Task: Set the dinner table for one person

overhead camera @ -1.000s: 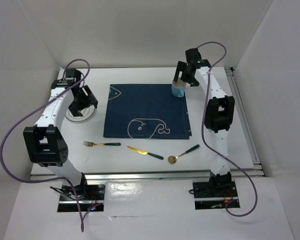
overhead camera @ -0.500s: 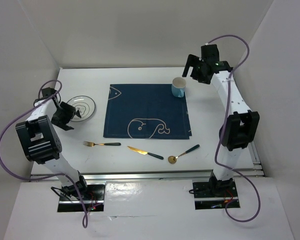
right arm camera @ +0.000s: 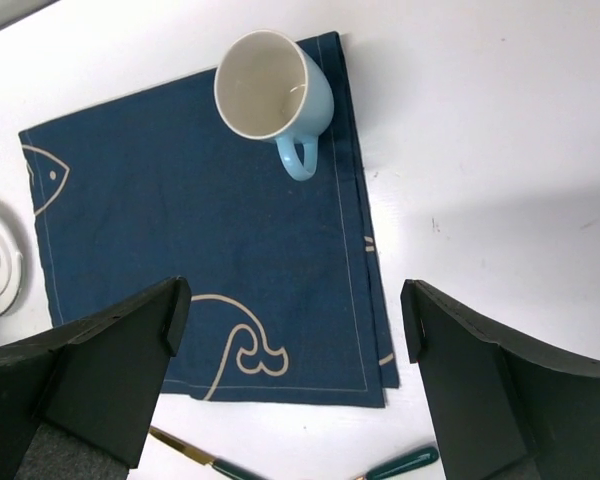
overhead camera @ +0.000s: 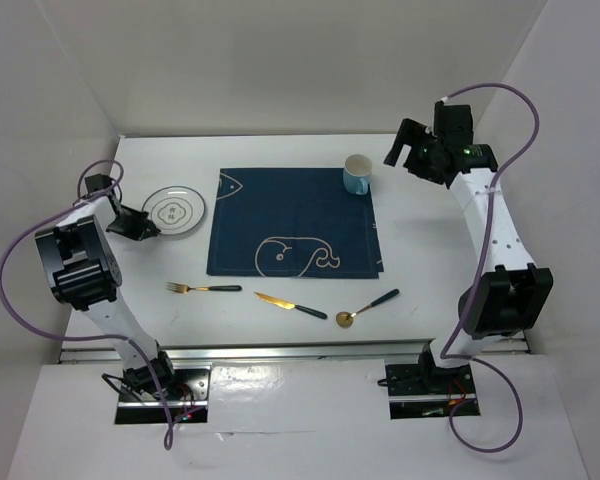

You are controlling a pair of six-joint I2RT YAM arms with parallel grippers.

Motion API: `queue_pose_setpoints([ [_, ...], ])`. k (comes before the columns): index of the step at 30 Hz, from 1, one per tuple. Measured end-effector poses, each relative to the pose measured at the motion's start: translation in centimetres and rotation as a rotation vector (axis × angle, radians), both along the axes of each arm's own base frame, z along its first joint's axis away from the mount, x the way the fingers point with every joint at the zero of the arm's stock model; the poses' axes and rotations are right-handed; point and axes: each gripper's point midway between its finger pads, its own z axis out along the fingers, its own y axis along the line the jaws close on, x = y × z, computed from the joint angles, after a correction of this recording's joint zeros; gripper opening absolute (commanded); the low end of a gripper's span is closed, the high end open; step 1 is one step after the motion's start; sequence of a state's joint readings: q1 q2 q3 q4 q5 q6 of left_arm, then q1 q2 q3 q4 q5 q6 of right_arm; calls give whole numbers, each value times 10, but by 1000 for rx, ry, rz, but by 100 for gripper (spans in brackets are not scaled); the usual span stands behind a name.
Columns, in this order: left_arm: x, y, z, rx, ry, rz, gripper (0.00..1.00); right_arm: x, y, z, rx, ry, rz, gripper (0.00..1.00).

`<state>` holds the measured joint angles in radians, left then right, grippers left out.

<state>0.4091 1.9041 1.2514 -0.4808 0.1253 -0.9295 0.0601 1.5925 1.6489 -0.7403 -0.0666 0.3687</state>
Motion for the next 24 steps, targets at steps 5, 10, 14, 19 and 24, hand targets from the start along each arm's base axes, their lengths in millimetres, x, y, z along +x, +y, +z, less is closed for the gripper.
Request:
queue_pose_setpoints([
  [5, 28, 5, 29, 5, -113, -25, 0, -11, -3, 6, -1, -10, -6, 100],
  [10, 23, 4, 54, 43, -140, -48, 0, -19, -3, -2, -3, 14, -6, 100],
  [14, 13, 2, 85, 87, -179, -95, 0, -24, -4, -5, -3, 24, -6, 100],
  [19, 11, -14, 132, 127, -285, -185, 0, -31, -4, -7, -4, 30, -5, 100],
  [24, 16, -83, 157, 92, -382, -405, 0, -38, -5, -15, -8, 51, -9, 100],
])
